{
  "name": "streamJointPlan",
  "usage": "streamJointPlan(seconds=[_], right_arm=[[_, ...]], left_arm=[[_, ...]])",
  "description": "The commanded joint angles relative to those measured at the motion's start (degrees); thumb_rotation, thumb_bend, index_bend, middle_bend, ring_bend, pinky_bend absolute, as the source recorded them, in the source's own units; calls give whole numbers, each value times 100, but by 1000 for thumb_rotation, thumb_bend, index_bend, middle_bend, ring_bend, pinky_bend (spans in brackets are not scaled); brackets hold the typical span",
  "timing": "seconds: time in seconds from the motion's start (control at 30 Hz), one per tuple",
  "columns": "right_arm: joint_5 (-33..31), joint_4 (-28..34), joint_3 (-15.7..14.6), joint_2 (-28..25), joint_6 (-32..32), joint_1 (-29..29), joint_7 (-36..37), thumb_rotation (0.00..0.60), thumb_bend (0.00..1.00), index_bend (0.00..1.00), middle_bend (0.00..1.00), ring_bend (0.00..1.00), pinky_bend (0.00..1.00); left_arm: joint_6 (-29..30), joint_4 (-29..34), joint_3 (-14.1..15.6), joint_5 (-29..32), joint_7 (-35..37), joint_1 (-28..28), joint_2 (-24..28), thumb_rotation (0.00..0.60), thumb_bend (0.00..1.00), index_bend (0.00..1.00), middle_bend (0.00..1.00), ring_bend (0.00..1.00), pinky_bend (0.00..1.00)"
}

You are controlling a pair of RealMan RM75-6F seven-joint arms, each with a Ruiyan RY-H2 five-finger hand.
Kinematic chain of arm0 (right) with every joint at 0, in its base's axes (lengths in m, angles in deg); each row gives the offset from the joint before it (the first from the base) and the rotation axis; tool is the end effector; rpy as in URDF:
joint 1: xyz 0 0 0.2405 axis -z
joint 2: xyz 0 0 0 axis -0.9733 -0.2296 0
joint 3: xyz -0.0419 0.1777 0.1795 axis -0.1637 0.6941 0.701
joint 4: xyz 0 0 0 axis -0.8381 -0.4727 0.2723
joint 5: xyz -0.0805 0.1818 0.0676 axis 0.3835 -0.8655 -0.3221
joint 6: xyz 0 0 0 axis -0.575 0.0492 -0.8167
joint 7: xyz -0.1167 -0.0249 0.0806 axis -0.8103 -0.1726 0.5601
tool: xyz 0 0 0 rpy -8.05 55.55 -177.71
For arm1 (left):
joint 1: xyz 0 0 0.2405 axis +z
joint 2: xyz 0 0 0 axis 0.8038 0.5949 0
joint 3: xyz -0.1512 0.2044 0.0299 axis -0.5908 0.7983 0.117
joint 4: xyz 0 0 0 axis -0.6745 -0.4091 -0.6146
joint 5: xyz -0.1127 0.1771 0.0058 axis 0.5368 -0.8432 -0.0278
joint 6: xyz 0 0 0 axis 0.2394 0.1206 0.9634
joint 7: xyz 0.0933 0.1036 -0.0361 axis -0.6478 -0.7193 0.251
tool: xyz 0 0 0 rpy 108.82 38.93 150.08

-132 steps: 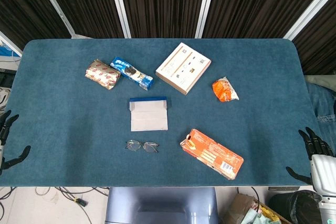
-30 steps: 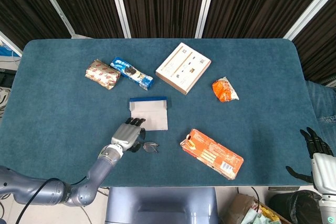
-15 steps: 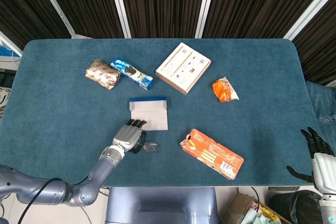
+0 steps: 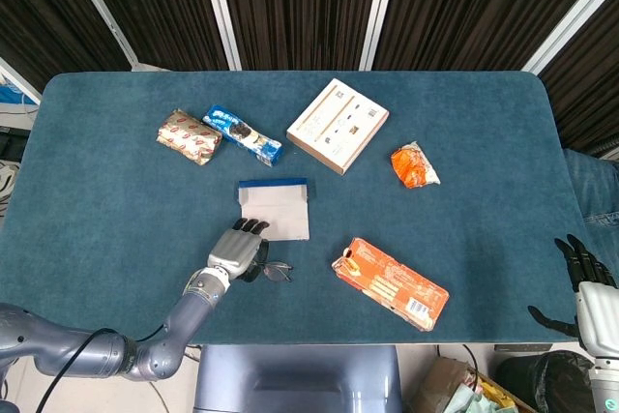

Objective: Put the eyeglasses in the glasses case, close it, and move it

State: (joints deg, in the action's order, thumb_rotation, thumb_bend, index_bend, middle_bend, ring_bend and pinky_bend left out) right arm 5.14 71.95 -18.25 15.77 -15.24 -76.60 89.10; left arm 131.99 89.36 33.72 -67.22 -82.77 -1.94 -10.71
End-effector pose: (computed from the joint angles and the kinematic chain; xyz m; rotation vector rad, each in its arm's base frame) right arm -0.3139 -0.1570 0.1713 1.2132 -1.0580 0.9170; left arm -0.1051 0.3017 -0.0744 -2.0000 -1.1974 -0.6184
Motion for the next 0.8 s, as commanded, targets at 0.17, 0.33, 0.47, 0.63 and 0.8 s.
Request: streamJointPlan(seconds=[0.17,0.33,0.47,0.63,0.8], right_arm=[[-42,15,8,-5,18,0,1,600,221,90,35,118,161],[-50,26,9,-13,25,-2,-4,600,221,90,36,118,161],[-50,30,5,-15,35,-4,-8,600,222,90,35,118,161],[-53,30,5,-15,33,-3,-15,600,221,90,35,118,161],[-56,31,6,-19,39,-5,-15,600,221,90,35,118,161]], left_arm=[[29,-7,-5,-4,-26,-5,-15,600,382,519,98,0,28],[73,11,-17,-23,-42,-3,-15,600,383,532,107,0,28],[101,-3,-6,-6,-72,1,-25,600,384,532,107,0,28],[96,-22,-6,28,-105,-8,-55,600,384,521,107,0,28],[92,-37,-7,22,-122,-13,-86,600,383,517,107,0,28]])
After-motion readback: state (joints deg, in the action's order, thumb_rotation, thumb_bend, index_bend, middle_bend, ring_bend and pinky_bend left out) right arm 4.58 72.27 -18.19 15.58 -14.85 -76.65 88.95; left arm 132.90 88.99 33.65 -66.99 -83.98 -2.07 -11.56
